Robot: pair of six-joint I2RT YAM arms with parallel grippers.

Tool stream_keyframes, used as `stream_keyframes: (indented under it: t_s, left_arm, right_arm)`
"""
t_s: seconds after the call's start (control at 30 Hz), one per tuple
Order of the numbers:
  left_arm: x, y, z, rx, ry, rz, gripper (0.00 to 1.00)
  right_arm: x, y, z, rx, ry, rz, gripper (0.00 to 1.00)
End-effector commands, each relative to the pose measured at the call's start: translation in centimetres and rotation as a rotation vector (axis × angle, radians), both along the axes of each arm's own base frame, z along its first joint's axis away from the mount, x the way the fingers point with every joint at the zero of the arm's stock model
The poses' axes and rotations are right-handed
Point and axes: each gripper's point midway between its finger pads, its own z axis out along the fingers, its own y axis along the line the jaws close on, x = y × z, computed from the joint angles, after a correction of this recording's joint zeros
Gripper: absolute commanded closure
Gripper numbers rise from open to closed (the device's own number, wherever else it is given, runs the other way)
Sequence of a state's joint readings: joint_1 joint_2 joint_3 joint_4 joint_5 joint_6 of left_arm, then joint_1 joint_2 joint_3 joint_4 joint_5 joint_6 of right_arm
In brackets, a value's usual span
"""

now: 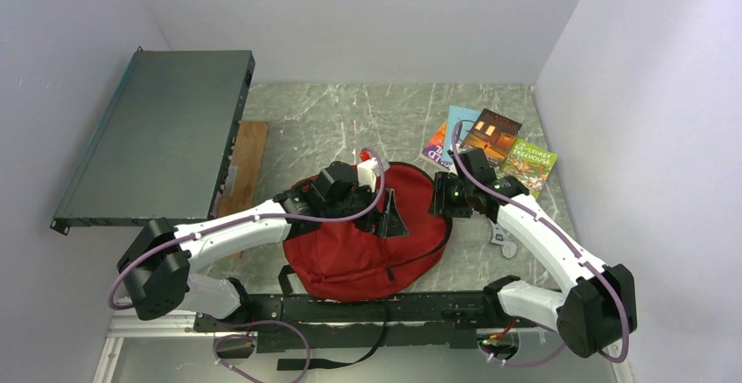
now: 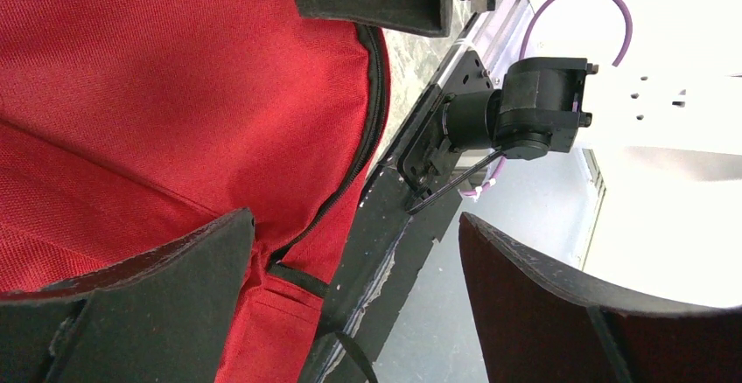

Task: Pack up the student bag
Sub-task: Unzip the student bag at the center of the board.

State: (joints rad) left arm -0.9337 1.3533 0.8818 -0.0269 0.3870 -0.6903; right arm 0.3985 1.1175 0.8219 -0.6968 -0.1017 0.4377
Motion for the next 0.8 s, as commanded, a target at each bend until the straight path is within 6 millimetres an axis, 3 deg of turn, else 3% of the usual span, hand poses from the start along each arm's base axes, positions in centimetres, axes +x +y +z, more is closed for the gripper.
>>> stream_keyframes:
  t_s: [0.0,0.2,0.47,0.67,0.77]
  left_arm:
    - [0.5,-0.9,2.3,-0.055,-0.043,-0.006,0.08]
    - [0.1,-0.7,1.9,-0.034,-0.031,-0.011,0.08]
    - [0.1,-0.6,1.7,-0.022,-0.031,-0.007,0.09]
    - [0.2,-0.2,1.4,-0.007,-0.037,0.006,0.09]
    - [0.3,0.0,1.4,0.002,-0.042,0.014,0.09]
  right_arm:
    - [1.4,0.7,0.2,0.005,-0.055,0.003,0.53]
    - [2.5,-1.1,-0.5,-0.138,-0.086,-0.041,0.38]
    - [3.3,-1.5,-2.1,-0.287,-0.103,-0.039,0.38]
    - [4.1,-0.9,-4.2,-0.312,-0.097,-0.015,0.56]
    - [4.5,0.2,-4.7,-0.27,-0.111,0.019,0.86]
